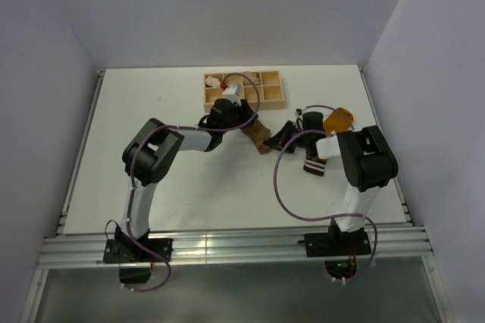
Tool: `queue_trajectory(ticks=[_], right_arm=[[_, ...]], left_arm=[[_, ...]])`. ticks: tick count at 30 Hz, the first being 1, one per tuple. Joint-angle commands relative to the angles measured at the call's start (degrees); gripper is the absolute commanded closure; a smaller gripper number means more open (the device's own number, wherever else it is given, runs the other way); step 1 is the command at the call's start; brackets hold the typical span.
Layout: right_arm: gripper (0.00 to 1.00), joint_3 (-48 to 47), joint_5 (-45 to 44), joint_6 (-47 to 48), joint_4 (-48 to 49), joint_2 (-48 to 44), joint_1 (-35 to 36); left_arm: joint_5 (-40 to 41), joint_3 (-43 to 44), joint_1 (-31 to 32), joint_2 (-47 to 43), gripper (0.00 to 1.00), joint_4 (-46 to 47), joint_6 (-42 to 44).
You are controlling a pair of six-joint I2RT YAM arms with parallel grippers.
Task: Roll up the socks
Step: Roll the sock at the center of the board.
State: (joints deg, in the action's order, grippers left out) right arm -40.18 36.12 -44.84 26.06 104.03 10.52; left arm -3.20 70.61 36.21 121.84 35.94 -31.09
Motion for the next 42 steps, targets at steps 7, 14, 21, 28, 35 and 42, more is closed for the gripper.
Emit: queue_trajectory(ticks=[7,14,21,28,35,42], right_arm=[[1.00,0.28,-5.00,1.25,-9.10,-2.16,0.81],[1.00,0.54,-8.34,0.63,-10.24,-4.71,0.99],[1.00,0.20,-7.91,0.63,-9.19,-5.33,1.43],[1.00,-0.77,-7.03,1.77,-9.01,-2.87,2.22],[1.00,-1.65,-8.08,3.44,-10.24,-2.87,2.92],[1.00,-2.09,-7.47,3.44,-10.24,-2.51,3.01]], left_arm=[[0.56,-6.88,0.36,0.33,0.56,0.79,-2.30],[6.88,-16.19,0.71,-4.32,0.57,2.03,-8.01],[10.32,-19.63,1.94,-7.67,0.57,1.50,-9.25],[8.75,-21.39,2.73,-13.28,0.53,1.94,-10.91],[5.84,-20.96,4.40,-17.43,0.48,1.06,-17.33],[4.35,-15.86,6.51,-12.77,0.49,-0.26,-18.65]])
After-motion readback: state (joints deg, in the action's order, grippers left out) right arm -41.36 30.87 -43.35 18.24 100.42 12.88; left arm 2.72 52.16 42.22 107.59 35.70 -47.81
